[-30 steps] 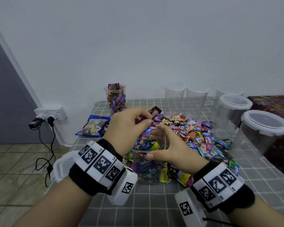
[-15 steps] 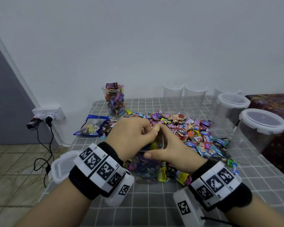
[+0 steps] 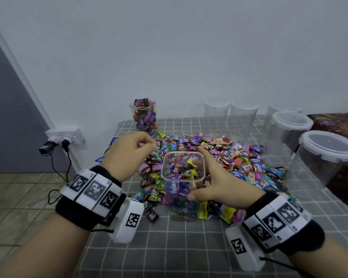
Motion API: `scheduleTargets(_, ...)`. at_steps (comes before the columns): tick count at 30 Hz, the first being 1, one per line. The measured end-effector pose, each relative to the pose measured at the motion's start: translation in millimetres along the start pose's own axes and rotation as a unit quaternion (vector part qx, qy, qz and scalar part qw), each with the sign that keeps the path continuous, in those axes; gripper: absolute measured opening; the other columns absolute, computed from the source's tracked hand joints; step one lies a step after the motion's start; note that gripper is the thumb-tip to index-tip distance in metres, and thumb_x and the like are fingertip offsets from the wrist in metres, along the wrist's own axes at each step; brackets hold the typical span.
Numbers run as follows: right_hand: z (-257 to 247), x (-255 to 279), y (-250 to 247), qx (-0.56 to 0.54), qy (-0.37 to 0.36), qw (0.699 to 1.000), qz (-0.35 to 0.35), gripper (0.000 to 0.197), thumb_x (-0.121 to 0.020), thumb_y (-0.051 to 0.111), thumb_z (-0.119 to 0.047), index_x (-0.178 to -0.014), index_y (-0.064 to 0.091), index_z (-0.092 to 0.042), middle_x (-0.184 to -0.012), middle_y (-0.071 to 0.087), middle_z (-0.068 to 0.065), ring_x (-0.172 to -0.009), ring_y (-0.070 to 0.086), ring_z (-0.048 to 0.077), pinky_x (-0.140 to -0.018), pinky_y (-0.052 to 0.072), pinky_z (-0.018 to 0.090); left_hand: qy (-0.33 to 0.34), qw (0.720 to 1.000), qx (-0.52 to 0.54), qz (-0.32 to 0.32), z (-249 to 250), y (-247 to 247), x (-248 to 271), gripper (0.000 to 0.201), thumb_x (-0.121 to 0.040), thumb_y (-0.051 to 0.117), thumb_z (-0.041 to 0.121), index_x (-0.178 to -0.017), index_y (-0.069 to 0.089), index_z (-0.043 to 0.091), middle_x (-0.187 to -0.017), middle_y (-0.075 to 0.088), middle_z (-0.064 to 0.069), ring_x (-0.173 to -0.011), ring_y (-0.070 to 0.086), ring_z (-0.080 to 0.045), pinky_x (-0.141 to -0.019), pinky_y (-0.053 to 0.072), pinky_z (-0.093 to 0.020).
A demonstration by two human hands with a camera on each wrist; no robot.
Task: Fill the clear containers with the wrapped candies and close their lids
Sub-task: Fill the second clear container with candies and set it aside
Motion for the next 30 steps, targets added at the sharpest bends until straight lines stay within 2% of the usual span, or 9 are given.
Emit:
scheduleTargets(3,13,3,-5,0.089,0.015,0.995,-0.03,0.127,-0.058,0.08,-0.05,-0.149,-0.008,-0.036,-0.153,0.027,-0.008,-0.137,0.032,0.013,-0.111,0.033,0.033,-0.051,0.991,-0.095,-0.075,-28,9,2,0.023,-0.087,0.059,0.024,-0.109,0.056,0.031,-0.12,0.06,0.006,-0.086,0.058,-0.008,-0.08,0.05,-0.034)
scheduleTargets(5,21,6,-10,0.18,0.03,0.982,-0.037,0.123,-0.065,0.079,-0.046,-0.15,-0.008,-0.03,-0.157,0.013,-0.006,-0.142,0.019,0.013,-0.114,0.025,0.031,-0.075,0.974,-0.173,-0.127,-41,18,7,0.042,-0.087,0.06,0.028,-0.128,0.048,0.026,-0.133,0.053,0.002,-0.105,0.055,-0.013,-0.088,0.046,-0.031)
scheduleTargets(8,33,11,-20,0.314,0.058,0.947,-0.041,0.12,-0.07,0.078,-0.045,-0.151,-0.009,-0.025,-0.159,0.0,-0.005,-0.145,0.007,0.013,-0.117,0.02,0.033,-0.128,0.939,-0.251,-0.198,-61,33,19,0.059,-0.086,0.062,0.037,-0.138,0.036,0.024,-0.134,0.051,-0.005,-0.11,0.053,-0.02,-0.087,0.041,-0.028)
scheduleTargets(11,46,17,-24,0.403,0.108,0.906,-0.068,0.119,-0.071,0.074,-0.049,-0.15,-0.013,-0.026,-0.159,-0.009,-0.004,-0.146,0.003,0.019,-0.114,0.027,0.041,-0.178,0.913,-0.267,-0.251,-81,50,30,0.072,-0.084,0.063,0.044,-0.143,0.028,0.023,-0.137,0.05,-0.008,-0.116,0.053,-0.024,-0.089,0.042,-0.028)
scheduleTargets(16,61,24,-26,0.47,0.154,0.865,-0.086,0.117,-0.072,0.069,-0.057,-0.15,-0.013,-0.025,-0.159,-0.006,0.0,-0.144,0.009,0.025,-0.11,0.034,0.043,-0.185,0.882,-0.322,-0.289,-103,69,40,0.076,-0.083,0.058,0.055,-0.145,0.026,0.022,-0.138,0.05,-0.004,-0.118,0.053,-0.021,-0.094,0.041,-0.027)
scheduleTargets(21,67,21,-23,0.469,0.167,0.862,-0.091,0.116,-0.071,0.069,-0.059,-0.15,-0.009,-0.026,-0.159,-0.001,0.001,-0.142,0.018,0.026,-0.106,0.038,0.041,-0.175,0.903,-0.291,-0.262,-100,77,33,0.071,-0.08,0.059,0.057,-0.139,0.034,0.026,-0.13,0.056,-0.001,-0.109,0.057,-0.02,-0.093,0.046,-0.031)
scheduleTargets(25,67,11,-18,0.451,0.16,0.874,-0.086,0.116,-0.07,0.071,-0.058,-0.15,-0.007,-0.027,-0.159,0.002,0.004,-0.142,0.018,0.028,-0.106,0.038,0.042,-0.177,0.947,-0.102,-0.248,-91,80,24,0.076,-0.069,0.065,0.059,-0.134,0.044,0.025,-0.128,0.057,-0.001,-0.102,0.061,-0.017,-0.09,0.051,-0.038)
scheduleTargets(27,65,11,-20,0.434,0.152,0.884,-0.079,0.114,-0.071,0.071,-0.057,-0.151,-0.006,-0.027,-0.159,0.002,0.002,-0.143,0.018,0.025,-0.109,0.035,0.04,-0.195,0.955,-0.008,-0.222,-81,71,18,0.056,-0.082,0.066,0.043,-0.128,0.049,0.016,-0.122,0.058,-0.004,-0.098,0.058,-0.017,-0.077,0.051,-0.032)
scheduleTargets(30,60,15,-32,0.402,0.144,0.902,-0.055,0.11,-0.074,0.069,-0.055,-0.152,-0.003,-0.025,-0.159,0.006,-0.003,-0.141,0.024,0.021,-0.109,0.035,0.039,-0.178,0.965,-0.062,-0.181,-74,36,9,0.019,-0.093,0.054,0.03,-0.109,0.056,0.019,-0.105,0.058,0.002,-0.089,0.057,-0.015,-0.061,0.045,-0.023)
Point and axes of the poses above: each hand's wrist, its own x-axis away from the middle knuckle, its own y-axis out of the palm, z = x × y, the point moved 8 cm from there along -x, towards the middle knuckle
